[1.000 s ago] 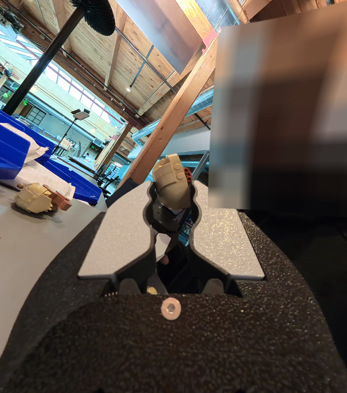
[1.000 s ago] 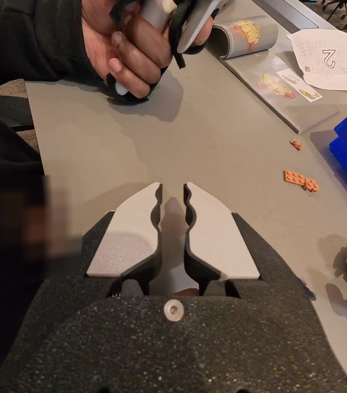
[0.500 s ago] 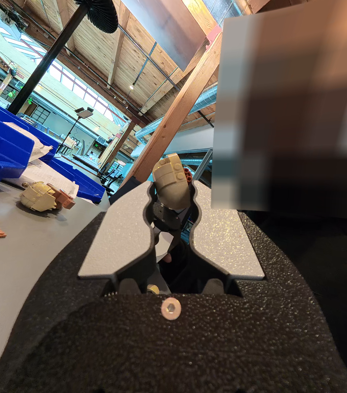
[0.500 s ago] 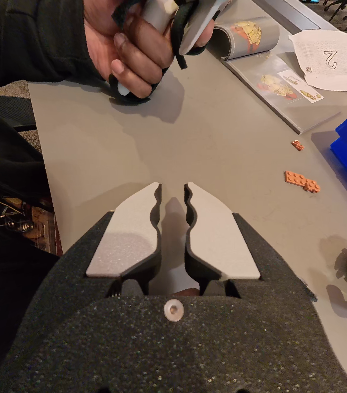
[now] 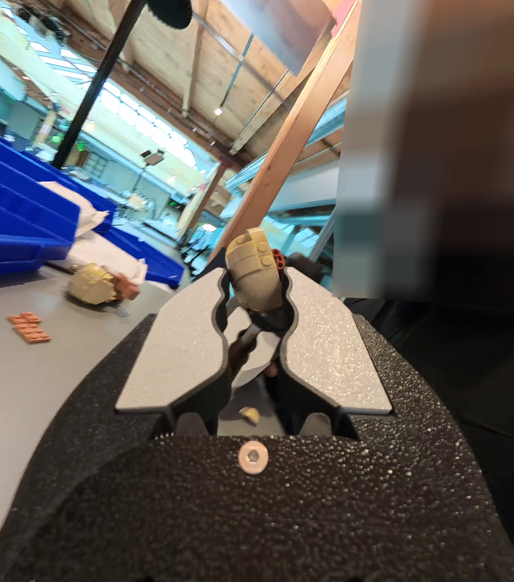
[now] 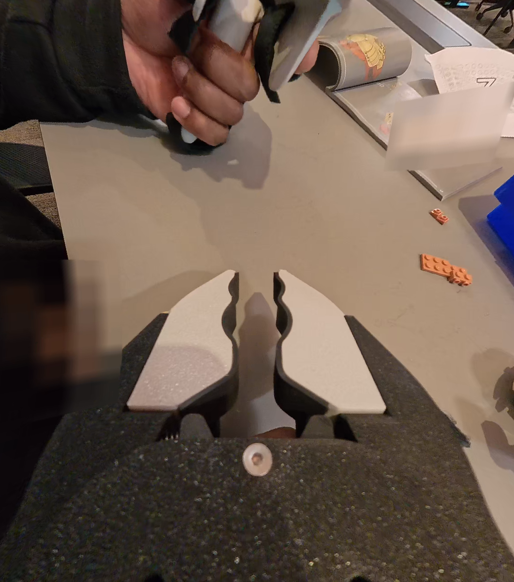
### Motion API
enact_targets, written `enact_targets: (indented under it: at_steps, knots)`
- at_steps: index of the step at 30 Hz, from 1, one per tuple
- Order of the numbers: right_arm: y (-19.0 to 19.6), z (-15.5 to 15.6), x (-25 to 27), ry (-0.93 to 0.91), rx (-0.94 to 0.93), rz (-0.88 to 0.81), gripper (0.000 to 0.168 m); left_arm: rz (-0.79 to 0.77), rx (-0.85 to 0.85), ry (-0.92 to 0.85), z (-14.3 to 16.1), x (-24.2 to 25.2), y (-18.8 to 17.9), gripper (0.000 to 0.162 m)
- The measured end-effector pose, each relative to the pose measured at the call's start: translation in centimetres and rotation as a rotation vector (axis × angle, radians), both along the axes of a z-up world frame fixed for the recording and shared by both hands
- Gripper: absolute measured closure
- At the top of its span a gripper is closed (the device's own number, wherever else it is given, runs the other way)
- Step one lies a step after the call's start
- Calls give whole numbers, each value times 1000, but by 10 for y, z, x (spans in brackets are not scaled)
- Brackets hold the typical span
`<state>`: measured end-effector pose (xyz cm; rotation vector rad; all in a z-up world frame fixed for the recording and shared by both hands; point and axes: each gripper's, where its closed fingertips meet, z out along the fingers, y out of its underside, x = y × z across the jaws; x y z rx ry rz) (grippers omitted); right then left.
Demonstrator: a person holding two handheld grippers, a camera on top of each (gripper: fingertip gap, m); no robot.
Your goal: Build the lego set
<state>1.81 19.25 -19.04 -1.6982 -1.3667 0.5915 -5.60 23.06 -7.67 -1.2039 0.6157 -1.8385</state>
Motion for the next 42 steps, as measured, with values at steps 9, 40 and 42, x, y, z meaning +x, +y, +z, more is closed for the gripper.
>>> enact_targets:
  at_steps: [9,40,42]
  knots:
    - [-1,-3,-1,-10,-30,15,148,252,195,395,-32,-7,17,131]
    - [26,-13,-29,-44,-177,38,149,358,156,698,-68,-90,22,131]
    - [26,-13,-29,-43,-184,41,149,358,157,706,-69,-89,22,131]
